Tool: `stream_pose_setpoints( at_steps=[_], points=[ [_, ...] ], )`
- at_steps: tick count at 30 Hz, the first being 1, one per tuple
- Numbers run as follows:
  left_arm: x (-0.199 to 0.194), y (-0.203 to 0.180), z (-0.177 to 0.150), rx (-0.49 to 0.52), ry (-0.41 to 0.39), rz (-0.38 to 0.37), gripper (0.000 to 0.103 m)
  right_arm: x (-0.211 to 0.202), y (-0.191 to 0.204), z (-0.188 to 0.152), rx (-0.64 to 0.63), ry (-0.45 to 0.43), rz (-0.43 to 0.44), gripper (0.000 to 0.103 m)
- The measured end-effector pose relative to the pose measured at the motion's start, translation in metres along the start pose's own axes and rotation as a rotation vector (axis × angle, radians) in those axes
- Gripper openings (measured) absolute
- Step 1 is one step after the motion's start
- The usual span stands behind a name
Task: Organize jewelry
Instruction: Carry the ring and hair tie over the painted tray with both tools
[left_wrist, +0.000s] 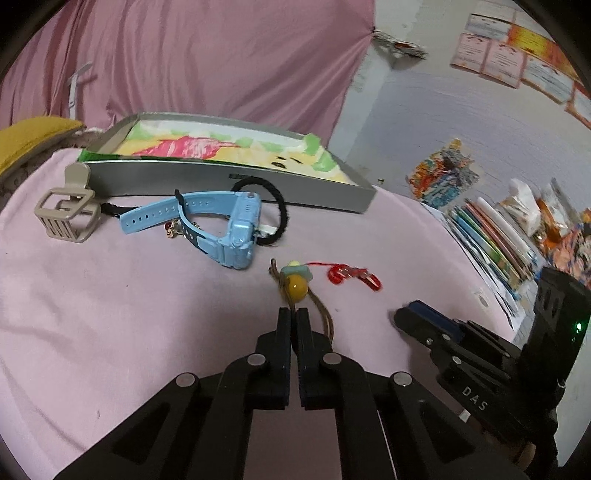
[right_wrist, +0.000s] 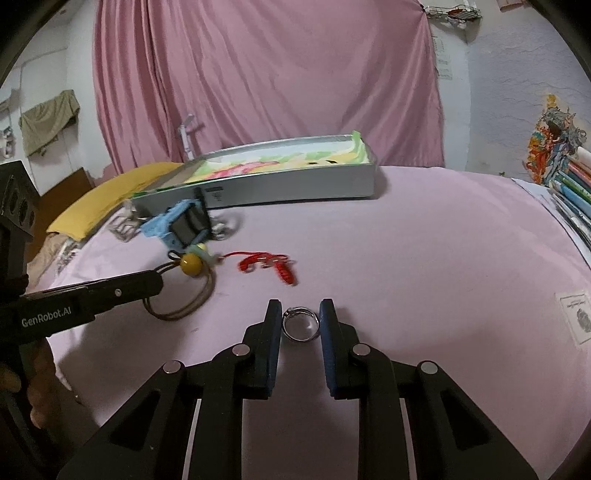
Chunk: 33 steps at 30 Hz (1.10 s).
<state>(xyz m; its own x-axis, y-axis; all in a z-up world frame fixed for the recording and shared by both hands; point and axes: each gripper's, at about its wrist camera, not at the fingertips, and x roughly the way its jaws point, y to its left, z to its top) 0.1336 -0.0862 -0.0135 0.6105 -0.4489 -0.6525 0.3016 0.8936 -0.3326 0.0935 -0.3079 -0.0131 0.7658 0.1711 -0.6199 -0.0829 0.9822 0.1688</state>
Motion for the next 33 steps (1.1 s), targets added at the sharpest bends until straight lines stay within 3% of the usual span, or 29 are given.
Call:
stream_pose_setpoints(
  at_steps=[7, 16, 25, 28, 33],
  points=[
    [-0.015, -0.003, -0.010, 0.056, 0.002, 0.007, 0.003, -0.012, 0.015, -0.004, -0.022, -0.045, 0.048, 0.018],
    [-0.006, 0.002, -0.017, 0.058, 0.081, 0.027, 0.003, -0.012, 0.022, -0.009, -0.026, -0.043, 0.064, 0.018],
    [-0.005, 0.001, -0.014, 0.088, 0.095, 0.041, 0.003, -0.012, 0.023, -0.009, -0.027, -0.046, 0.069, 0.018],
    [-0.007, 0.001, -0.013, 0.083, 0.071, 0.032, 0.003, -0.013, 0.025, -0.008, -0.034, -0.052, 0.073, 0.018],
    [-0.031, -0.005, 0.000, 0.129, -0.069, 0.026, 0.003, -0.021, 0.028, 0.001, -0.057, -0.097, 0.094, 0.018]
  ],
)
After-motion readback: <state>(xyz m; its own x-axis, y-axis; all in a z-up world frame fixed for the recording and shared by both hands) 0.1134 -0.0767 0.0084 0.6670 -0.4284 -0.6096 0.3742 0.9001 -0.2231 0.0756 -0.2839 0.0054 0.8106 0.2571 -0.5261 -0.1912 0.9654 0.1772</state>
